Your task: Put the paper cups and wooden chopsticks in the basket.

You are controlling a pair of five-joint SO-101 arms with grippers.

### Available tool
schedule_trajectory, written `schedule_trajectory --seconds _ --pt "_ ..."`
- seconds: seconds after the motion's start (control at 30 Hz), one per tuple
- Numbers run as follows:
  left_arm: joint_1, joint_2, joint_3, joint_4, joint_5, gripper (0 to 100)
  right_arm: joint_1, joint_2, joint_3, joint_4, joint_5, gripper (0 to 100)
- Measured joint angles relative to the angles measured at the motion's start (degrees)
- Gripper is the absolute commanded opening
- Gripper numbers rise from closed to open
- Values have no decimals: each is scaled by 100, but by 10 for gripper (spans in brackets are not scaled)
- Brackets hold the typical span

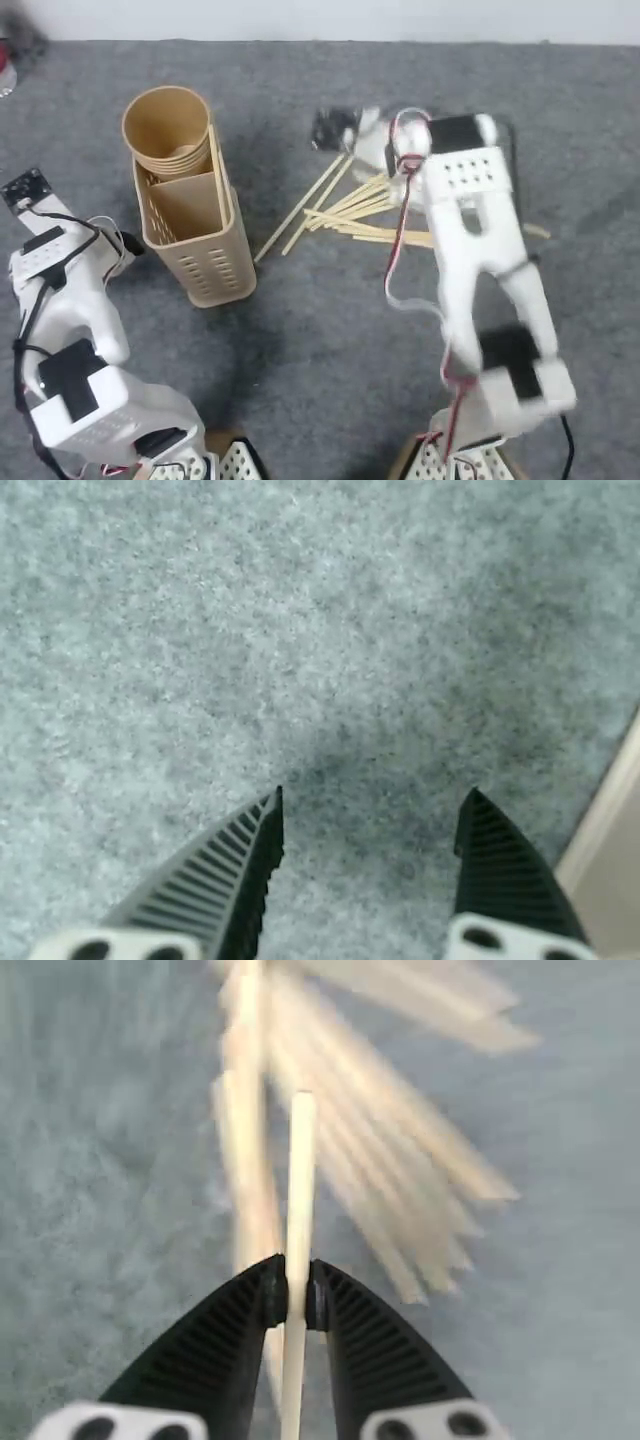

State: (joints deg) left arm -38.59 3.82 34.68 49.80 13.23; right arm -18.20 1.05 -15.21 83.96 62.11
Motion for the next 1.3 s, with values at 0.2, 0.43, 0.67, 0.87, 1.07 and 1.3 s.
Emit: schedule_trajectory --seconds 0.2,0.43,0.67,0.87,1.07,1.3 --pt "0 0 0 0 0 261 -1178 -1864 -264 141 -1029 7" --pt "0 0 0 35 0 261 -2163 -2857 -264 -1029 -3007 7" --pt "0 0 0 35 0 261 -2233 -2514 774 -3807 -5204 7" --pt "0 0 0 35 0 261 -2848 -2154 800 -5108 -5873 7" --pt "0 0 0 35 0 261 -3244 -1143 615 -5600 -5899 7" --pt "0 0 0 35 0 261 -3007 -369 624 -5626 -5899 9"
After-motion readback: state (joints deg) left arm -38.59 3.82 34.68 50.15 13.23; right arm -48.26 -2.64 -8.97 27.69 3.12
